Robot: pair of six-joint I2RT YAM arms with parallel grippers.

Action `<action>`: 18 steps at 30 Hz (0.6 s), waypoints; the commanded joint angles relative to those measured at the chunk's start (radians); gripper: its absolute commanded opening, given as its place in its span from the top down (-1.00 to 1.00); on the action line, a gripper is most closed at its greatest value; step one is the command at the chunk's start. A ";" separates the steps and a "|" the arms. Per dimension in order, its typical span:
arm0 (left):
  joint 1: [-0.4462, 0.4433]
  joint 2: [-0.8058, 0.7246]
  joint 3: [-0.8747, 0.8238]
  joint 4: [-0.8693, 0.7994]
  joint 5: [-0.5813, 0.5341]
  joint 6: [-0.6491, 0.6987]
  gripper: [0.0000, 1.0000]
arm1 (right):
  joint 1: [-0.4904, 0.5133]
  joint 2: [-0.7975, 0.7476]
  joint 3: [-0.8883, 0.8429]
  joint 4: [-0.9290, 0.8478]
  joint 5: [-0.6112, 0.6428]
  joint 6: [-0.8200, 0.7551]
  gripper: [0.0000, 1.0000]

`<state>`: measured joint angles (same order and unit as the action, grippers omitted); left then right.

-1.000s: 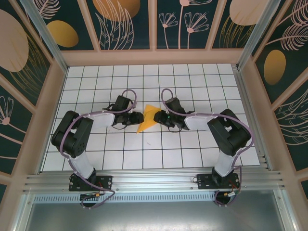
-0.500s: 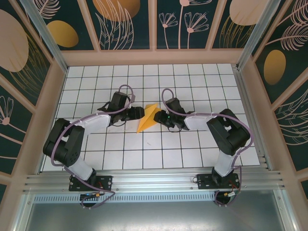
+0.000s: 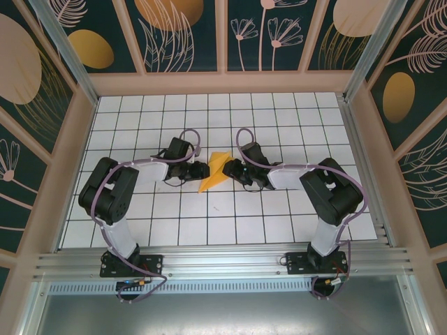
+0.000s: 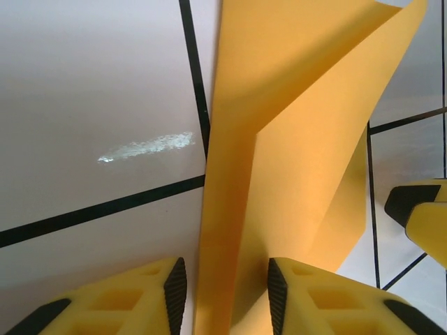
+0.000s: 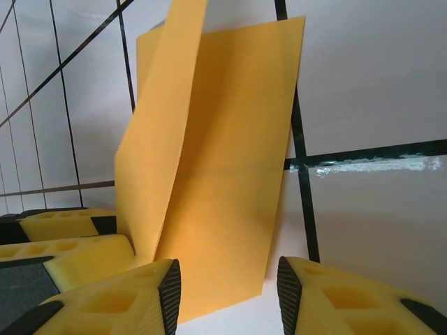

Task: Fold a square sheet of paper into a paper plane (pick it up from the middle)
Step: Turn over the paper at the center of the table.

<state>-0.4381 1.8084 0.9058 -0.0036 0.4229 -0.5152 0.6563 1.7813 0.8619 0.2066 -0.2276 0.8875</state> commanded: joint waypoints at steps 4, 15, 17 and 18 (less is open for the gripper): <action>-0.005 0.035 -0.001 -0.039 0.017 0.026 0.34 | 0.005 0.023 -0.001 0.038 -0.007 0.076 0.11; -0.010 0.040 -0.010 -0.050 0.025 0.030 0.46 | 0.012 0.077 0.039 0.053 -0.036 0.105 0.11; -0.011 0.040 -0.012 -0.050 0.027 0.030 0.46 | 0.014 0.077 0.043 0.063 -0.045 0.101 0.12; -0.011 0.040 -0.014 -0.049 0.031 0.029 0.47 | 0.014 0.076 0.046 0.067 -0.047 0.099 0.12</action>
<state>-0.4374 1.8172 0.9054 -0.0040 0.4221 -0.5007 0.6582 1.8336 0.8845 0.2340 -0.2420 0.9783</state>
